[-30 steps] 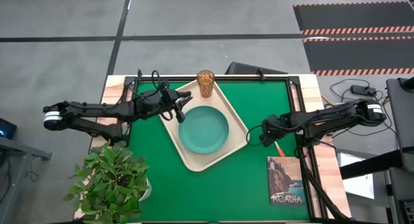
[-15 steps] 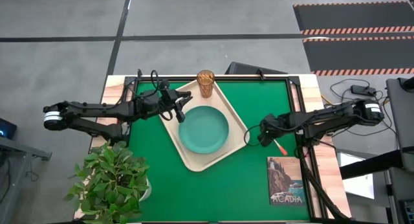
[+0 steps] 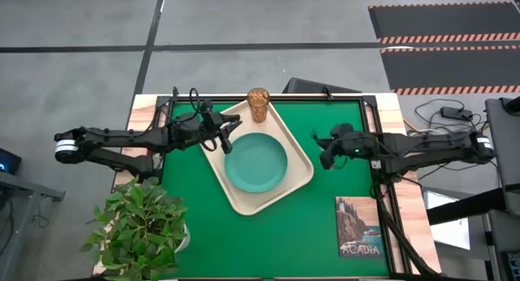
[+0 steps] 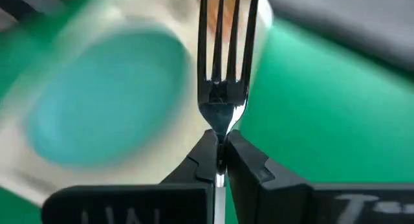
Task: Pick and place plate/cup/fork/spoon on tray
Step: Put the orange fork on the white tray under the black spoon
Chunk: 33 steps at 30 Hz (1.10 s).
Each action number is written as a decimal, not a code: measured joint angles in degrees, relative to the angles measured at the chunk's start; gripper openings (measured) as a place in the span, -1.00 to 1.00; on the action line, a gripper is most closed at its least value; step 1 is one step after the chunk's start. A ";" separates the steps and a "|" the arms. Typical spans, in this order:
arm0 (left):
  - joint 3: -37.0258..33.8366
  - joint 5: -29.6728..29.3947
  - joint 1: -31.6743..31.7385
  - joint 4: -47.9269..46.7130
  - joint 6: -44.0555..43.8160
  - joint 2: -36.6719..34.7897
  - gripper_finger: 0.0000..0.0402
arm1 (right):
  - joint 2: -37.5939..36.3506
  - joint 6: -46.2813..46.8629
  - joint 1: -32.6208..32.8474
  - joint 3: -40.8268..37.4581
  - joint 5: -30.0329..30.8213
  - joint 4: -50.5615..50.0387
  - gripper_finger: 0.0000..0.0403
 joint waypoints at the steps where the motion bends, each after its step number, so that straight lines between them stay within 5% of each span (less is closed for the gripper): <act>1: 0.00 0.00 0.00 0.00 -0.02 0.00 -0.61 | -0.67 -3.07 0.00 -1.35 -0.31 6.41 -0.94; 7: -0.02 0.00 0.00 0.00 -0.04 0.02 -0.62 | 2.18 -19.60 0.24 -10.09 -5.45 44.14 -0.94; 13: -0.04 3.47 -0.02 0.14 -0.02 0.04 -0.61 | 9.99 -25.81 0.24 -11.29 -8.17 63.45 -0.94; 33: 0.39 13.47 -1.36 2.92 0.31 4.62 -0.61 | 35.20 -31.60 0.22 5.18 -9.64 72.25 -0.94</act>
